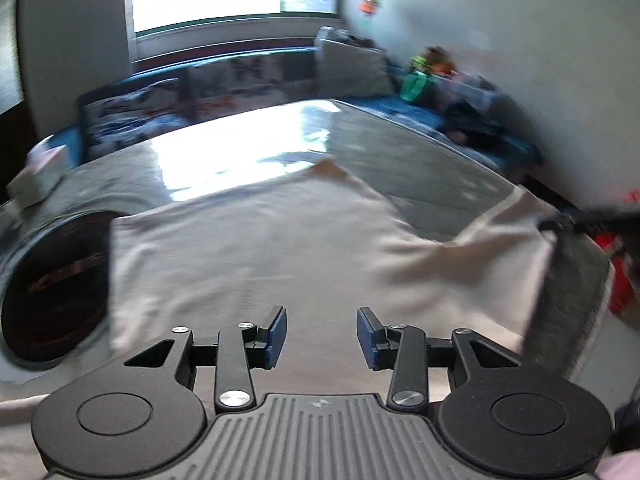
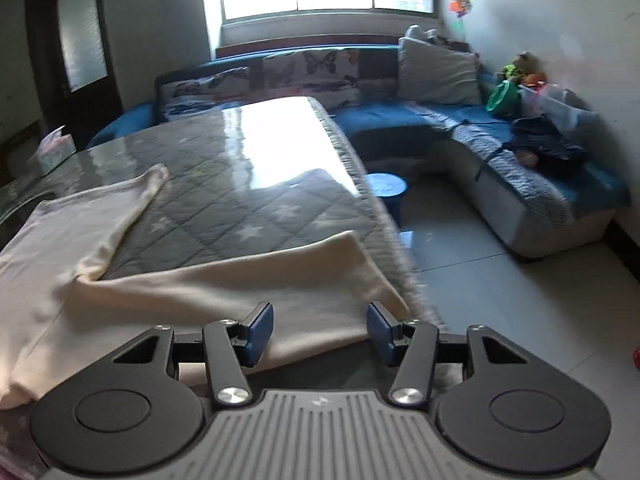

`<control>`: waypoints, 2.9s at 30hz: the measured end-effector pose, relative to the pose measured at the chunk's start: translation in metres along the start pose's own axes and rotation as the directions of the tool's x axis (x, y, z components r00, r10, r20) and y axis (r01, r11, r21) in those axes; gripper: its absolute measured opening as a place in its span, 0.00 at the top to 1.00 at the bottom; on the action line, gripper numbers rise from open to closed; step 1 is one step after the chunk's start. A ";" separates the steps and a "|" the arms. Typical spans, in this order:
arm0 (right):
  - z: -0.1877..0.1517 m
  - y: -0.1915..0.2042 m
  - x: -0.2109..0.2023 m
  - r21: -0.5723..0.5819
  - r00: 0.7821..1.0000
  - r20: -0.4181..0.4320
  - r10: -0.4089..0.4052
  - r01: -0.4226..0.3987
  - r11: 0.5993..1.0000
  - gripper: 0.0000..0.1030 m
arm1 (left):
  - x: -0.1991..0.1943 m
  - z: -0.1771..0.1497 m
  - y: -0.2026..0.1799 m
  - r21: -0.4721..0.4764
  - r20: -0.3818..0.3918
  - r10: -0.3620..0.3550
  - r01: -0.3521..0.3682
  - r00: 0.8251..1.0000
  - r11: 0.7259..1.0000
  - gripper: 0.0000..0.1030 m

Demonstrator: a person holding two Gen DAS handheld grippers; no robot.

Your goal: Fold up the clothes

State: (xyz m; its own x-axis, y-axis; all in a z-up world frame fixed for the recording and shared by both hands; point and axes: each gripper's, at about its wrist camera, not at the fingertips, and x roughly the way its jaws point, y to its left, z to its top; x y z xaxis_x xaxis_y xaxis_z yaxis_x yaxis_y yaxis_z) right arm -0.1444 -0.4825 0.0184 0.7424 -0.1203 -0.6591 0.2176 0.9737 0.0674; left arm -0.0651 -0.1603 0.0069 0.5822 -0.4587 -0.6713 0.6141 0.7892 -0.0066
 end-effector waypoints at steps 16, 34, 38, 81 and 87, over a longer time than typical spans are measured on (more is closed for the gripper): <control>-0.001 -0.007 0.013 0.038 0.998 0.010 -0.061 0.061 0.997 0.61 | 0.003 -0.006 -0.042 0.123 -0.012 -0.066 0.067 0.998 0.990 0.58; 0.027 -0.008 -0.032 0.098 0.987 0.163 0.013 -0.029 0.995 0.92 | 0.023 -0.009 -0.078 0.178 -0.004 -0.260 0.256 0.966 0.950 0.58; 0.044 0.004 -0.048 0.060 0.979 0.199 0.040 -0.053 0.997 0.92 | 0.013 -0.006 -0.063 0.126 0.041 -0.277 0.270 0.960 0.954 0.57; 0.010 0.226 -0.034 -0.370 0.800 -0.245 0.547 -0.599 0.710 0.80 | -0.060 -0.065 0.087 -0.257 0.102 0.064 -0.036 0.993 0.966 0.49; 0.000 0.164 -0.019 -0.270 0.866 -0.231 0.444 -0.496 0.826 0.80 | -0.056 -0.050 0.079 -0.225 0.129 0.007 0.022 0.992 0.974 0.54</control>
State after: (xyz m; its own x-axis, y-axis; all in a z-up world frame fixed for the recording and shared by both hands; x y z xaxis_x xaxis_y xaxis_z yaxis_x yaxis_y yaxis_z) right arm -0.1227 -0.3207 0.0418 0.5927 0.3731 -0.7138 -0.3591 0.9157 0.1805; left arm -0.0754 -0.0522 0.0069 0.6506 -0.5020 -0.5698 0.4916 0.8503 -0.1878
